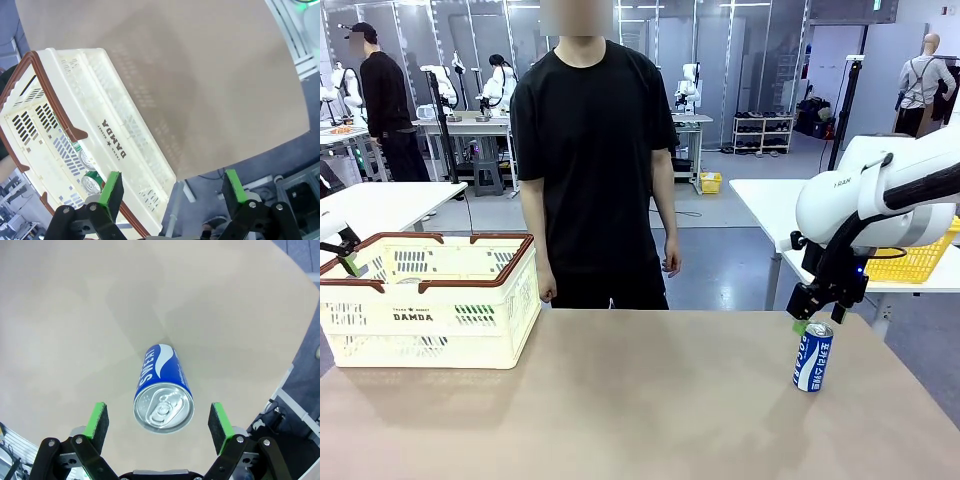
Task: Place the drinks into the Shopping basket.
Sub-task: Pick up one drink and place it into the Shopping basket.
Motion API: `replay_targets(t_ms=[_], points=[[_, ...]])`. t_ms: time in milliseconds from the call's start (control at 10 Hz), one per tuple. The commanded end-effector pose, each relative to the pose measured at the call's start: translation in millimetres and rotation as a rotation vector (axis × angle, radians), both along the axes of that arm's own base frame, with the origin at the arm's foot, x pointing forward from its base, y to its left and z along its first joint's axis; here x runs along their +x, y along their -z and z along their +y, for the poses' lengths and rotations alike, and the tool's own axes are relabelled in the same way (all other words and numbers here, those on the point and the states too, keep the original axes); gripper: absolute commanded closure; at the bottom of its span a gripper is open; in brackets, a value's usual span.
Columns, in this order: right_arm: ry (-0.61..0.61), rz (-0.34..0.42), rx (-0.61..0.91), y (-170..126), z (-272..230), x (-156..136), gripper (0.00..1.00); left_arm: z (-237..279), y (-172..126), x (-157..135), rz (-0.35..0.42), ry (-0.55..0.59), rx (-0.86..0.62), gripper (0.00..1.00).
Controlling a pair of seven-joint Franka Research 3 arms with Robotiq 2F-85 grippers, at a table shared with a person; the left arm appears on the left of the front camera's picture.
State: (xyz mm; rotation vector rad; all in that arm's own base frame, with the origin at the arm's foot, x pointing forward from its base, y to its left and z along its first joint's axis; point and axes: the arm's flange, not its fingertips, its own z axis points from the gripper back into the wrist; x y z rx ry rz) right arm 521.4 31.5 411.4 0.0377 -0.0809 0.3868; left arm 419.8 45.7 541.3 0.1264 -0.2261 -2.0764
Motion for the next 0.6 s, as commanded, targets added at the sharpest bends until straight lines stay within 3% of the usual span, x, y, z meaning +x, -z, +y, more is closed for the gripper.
replay_targets(t_ms=[0, 500], points=[[-0.015, 0.005, 0.036, 7.0, -3.2, 9.6, 0.00, 0.3, -0.1, -2.8, 0.000, -0.009, -0.009, 0.00], [-0.044, 0.011, 0.024, 26.4, -3.2, 19.2, 0.00, 0.3, -0.1, -2.8, 0.000, -0.009, -0.009, 0.00]])
